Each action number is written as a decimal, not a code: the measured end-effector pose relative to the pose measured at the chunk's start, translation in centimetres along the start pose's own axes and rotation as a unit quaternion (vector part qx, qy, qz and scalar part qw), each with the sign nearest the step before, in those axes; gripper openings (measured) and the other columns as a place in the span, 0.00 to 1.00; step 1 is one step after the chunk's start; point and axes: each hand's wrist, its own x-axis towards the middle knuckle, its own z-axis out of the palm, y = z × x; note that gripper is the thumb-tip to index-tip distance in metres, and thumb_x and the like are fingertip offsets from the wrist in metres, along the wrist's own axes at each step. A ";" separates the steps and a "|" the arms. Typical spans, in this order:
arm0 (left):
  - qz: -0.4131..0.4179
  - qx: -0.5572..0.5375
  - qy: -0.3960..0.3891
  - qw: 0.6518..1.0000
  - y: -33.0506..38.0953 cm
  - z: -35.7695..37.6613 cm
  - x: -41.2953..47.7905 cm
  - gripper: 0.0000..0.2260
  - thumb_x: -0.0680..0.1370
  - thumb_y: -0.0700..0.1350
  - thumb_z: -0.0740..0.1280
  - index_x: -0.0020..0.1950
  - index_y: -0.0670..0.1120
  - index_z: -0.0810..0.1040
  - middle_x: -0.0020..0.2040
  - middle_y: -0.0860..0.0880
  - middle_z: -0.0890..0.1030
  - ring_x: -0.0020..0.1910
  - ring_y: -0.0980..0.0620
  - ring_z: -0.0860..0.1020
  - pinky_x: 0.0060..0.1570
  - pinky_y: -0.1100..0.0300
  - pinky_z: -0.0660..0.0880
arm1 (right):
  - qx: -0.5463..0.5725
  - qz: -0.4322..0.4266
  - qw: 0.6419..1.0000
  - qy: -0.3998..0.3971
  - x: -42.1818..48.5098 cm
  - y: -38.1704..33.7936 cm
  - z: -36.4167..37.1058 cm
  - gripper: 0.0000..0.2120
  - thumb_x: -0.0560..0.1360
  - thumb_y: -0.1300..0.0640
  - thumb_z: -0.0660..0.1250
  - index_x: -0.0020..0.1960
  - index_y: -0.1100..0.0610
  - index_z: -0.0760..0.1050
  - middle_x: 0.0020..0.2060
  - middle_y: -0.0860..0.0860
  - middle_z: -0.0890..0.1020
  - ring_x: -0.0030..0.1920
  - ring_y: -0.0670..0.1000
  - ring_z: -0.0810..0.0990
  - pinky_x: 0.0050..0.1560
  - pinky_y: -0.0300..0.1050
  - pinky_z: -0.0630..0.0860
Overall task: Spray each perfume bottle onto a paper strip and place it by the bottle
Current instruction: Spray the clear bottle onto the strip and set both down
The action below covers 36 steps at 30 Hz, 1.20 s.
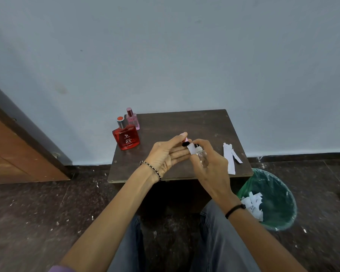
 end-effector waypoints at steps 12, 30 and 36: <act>0.014 0.003 0.016 1.000 -0.8 0.6 0.7 0.17 0.76 0.45 0.74 0.57 0.33 0.82 0.54 0.37 0.85 0.53 0.41 0.85 0.52 0.53 0.83 | 0.036 0.086 0.990 -0.103 0.1 -0.4 -1.6 0.13 0.77 0.61 0.68 0.54 0.59 0.65 0.33 0.47 0.75 0.27 0.38 0.75 0.27 0.33 0.70; 0.056 0.016 0.034 0.998 -0.2 0.1 1.6 0.14 0.76 0.46 0.74 0.55 0.36 0.84 0.51 0.40 0.87 0.52 0.43 0.86 0.56 0.53 0.82 | 0.109 0.140 0.984 -0.002 -0.5 -1.7 -2.5 0.08 0.77 0.50 0.72 0.53 0.48 0.74 0.43 0.45 0.82 0.40 0.47 0.82 0.34 0.40 0.80; 0.068 0.015 0.029 0.997 -0.3 0.5 1.9 0.17 0.76 0.46 0.73 0.55 0.33 0.83 0.51 0.39 0.87 0.52 0.43 0.86 0.56 0.53 0.82 | 0.216 0.164 0.963 -0.007 -0.4 -2.1 -2.2 0.09 0.77 0.53 0.73 0.56 0.50 0.77 0.51 0.48 0.81 0.46 0.52 0.84 0.34 0.37 0.81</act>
